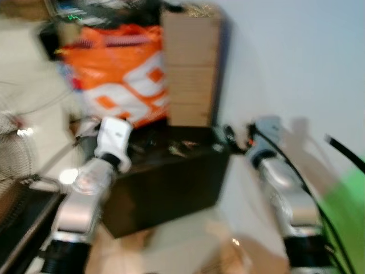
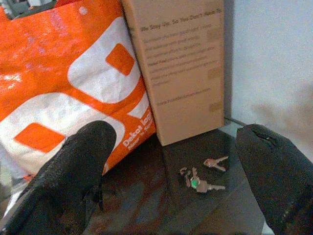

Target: Hang keys on a hook

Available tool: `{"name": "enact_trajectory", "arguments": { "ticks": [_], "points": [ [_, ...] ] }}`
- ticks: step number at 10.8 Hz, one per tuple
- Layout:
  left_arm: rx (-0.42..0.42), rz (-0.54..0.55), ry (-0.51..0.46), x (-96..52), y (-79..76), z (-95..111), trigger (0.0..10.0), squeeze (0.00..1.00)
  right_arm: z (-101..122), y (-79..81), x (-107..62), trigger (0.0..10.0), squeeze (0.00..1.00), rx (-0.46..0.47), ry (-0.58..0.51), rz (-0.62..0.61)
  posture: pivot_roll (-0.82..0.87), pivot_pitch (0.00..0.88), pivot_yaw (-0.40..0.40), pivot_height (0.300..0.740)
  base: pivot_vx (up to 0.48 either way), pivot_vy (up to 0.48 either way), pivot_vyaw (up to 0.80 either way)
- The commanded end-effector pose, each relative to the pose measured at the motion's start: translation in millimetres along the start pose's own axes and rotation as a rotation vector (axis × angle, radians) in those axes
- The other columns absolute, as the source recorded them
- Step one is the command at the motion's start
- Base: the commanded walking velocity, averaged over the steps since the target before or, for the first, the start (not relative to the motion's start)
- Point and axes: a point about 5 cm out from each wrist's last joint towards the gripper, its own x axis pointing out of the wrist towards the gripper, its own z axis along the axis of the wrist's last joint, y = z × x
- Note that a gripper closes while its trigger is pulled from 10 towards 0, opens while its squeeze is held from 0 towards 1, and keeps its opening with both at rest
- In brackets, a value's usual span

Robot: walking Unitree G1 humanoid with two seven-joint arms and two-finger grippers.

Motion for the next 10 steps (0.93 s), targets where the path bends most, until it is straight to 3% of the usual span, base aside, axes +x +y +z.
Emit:
{"name": "enact_trajectory", "arguments": {
  "ticks": [1,10],
  "points": [
    [0.021,0.017,-0.008,-0.9,6.9,4,10.0,0.22,9,6.4,2.1,10.0,1.0,0.007,-0.032,0.018,-0.05,0.0,0.018,0.74,0.311,0.0,0.8],
    [0.028,-0.007,-0.006,-2.3,4.6,4,10.0,0.21,10,-5.9,-0.1,10.0,1.0,-0.001,-0.04,-0.024,-0.04,0.0,0.026,0.74,0.305,0.0,0.0]
  ]
}}
